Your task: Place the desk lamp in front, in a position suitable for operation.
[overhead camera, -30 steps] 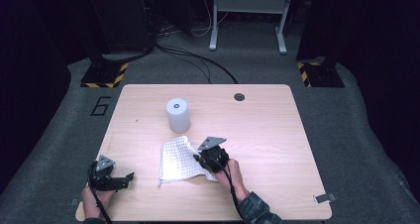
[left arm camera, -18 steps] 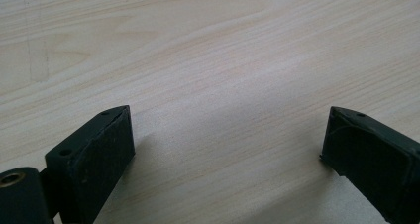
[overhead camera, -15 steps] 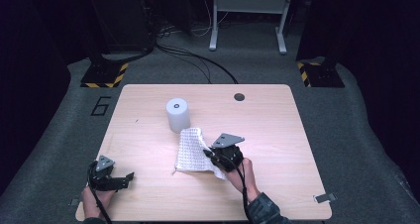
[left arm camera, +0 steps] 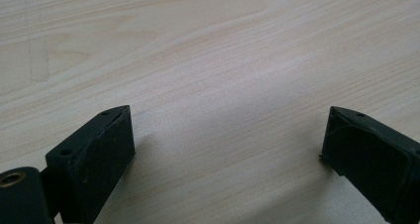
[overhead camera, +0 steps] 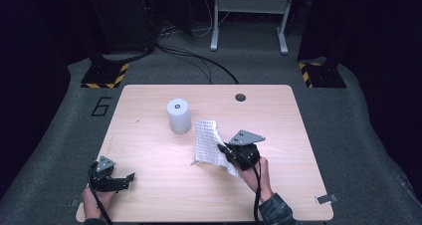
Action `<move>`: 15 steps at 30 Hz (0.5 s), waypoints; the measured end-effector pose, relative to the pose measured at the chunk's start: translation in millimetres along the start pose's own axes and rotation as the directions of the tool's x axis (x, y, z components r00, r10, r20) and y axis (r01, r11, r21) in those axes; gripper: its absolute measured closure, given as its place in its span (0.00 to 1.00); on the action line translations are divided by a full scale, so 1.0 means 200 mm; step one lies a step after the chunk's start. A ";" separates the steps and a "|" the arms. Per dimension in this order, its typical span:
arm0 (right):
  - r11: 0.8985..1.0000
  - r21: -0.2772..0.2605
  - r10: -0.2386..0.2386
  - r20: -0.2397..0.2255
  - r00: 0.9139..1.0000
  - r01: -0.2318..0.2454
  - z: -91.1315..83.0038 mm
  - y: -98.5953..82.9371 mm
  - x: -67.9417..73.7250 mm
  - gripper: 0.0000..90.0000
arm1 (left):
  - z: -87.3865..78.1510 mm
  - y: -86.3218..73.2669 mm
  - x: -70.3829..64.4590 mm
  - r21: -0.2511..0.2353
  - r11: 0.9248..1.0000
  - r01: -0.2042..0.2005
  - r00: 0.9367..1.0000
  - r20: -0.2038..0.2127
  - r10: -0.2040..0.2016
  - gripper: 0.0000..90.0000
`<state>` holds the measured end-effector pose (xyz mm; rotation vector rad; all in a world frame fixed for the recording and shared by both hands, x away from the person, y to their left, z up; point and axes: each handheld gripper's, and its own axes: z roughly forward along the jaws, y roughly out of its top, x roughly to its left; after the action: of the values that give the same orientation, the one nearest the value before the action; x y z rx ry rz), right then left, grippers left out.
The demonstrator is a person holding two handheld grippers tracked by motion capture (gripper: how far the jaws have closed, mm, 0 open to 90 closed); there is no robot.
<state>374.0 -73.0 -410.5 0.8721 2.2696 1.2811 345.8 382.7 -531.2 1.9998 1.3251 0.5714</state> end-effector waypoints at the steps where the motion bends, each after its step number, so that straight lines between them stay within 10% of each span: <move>1: 1.000 -0.005 0.007 0.009 1.000 -0.007 -0.01 0.00 -0.01 0.94 | 0.00 0.00 0.00 0.000 1.000 0.000 1.000 0.000 0.000 0.06; 15: 0.997 -0.077 0.039 0.101 0.994 -0.031 -0.21 0.00 -0.13 0.94 | 0.00 0.00 0.00 -0.003 1.000 0.004 1.000 -0.001 -0.004 0.06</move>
<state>368.7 -116.5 -388.0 0.9329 2.1218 1.2975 345.7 382.5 -531.3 1.9949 1.3279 0.5725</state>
